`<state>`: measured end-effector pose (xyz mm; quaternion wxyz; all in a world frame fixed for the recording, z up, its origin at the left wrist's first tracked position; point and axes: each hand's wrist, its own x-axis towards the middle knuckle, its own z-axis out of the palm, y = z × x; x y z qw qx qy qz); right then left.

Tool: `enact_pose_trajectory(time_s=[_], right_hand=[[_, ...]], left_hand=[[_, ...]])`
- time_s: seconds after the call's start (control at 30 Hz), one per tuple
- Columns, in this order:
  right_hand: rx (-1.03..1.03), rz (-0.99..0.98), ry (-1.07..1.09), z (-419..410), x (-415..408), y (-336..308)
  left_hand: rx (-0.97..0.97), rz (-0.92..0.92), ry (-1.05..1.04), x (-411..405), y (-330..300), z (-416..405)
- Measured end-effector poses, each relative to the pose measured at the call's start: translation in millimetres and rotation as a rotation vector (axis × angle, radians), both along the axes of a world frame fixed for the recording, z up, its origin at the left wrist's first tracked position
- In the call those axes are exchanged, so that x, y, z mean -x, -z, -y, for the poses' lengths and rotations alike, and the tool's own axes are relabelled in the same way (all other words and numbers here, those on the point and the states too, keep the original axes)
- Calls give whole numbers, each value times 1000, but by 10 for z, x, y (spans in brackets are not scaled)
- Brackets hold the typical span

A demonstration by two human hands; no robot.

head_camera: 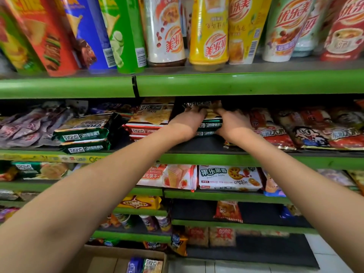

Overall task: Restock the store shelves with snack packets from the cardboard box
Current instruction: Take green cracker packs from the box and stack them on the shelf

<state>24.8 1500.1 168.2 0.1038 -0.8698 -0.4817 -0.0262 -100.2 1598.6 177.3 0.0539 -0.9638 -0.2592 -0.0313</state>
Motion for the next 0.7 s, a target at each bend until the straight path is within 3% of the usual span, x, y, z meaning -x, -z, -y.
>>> enact_pose_trajectory(time_s=[0.27,0.53,0.7], right_hand=[[32,55,67,-70,54,12],[-4,-37,11,-352,-28,-72],[-21,-81,9,-533,-206,-45]], left_hand=[[47,27,73,42,-8,-203],[131,-14,2,-177,-98,-595],[198,71,21,-310,-46,-821]])
